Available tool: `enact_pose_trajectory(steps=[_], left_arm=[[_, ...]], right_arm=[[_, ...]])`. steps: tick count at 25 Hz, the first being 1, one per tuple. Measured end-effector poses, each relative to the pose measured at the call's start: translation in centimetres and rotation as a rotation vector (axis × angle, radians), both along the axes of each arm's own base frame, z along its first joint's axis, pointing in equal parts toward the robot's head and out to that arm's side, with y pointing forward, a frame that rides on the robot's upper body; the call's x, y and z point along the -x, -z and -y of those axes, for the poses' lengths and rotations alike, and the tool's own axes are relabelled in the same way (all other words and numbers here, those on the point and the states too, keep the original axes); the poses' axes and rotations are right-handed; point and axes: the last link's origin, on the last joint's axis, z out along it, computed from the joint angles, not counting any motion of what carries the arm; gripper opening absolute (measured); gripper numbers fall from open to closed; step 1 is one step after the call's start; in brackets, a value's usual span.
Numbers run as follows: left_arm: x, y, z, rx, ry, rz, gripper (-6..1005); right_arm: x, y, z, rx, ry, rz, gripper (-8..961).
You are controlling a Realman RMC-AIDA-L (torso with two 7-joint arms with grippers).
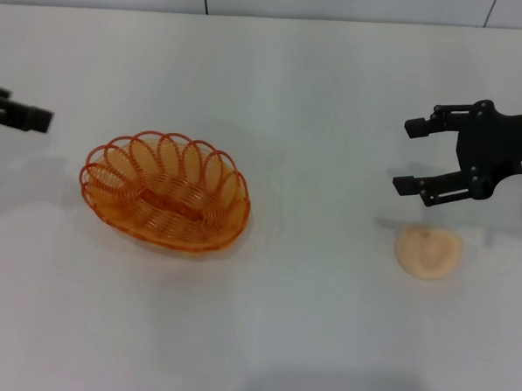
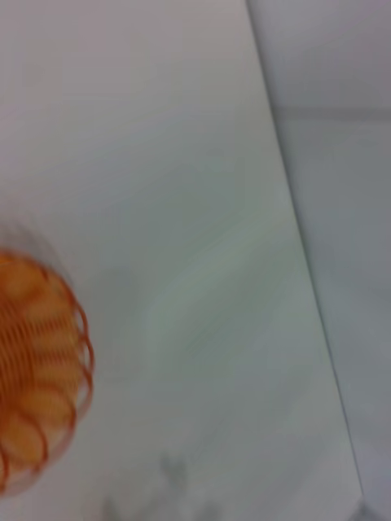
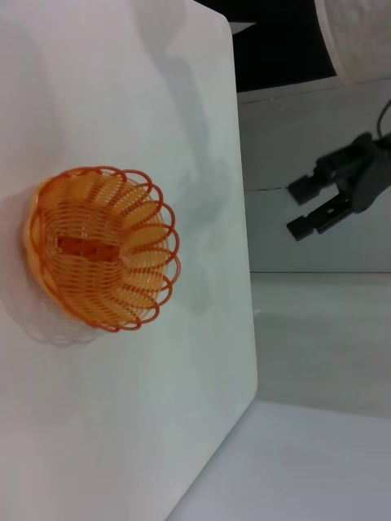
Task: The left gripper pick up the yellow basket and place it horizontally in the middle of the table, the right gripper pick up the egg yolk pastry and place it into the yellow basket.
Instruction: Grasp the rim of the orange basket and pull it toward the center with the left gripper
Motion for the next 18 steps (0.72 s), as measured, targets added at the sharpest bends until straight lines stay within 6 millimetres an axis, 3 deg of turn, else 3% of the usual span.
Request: enact_pose_trajectory(steps=[7, 18], left_arm=[[1.8, 1.3, -1.7, 0.004, -0.117, -0.134, 856], [3.1, 7.8, -4.8, 0.084, -0.113, -0.131, 854]], right_arm=[[0.3, 0.5, 0.1, 0.009, -0.015, 0.001, 829], [0.7, 1.0, 0.2, 0.022, -0.036, 0.007, 829]])
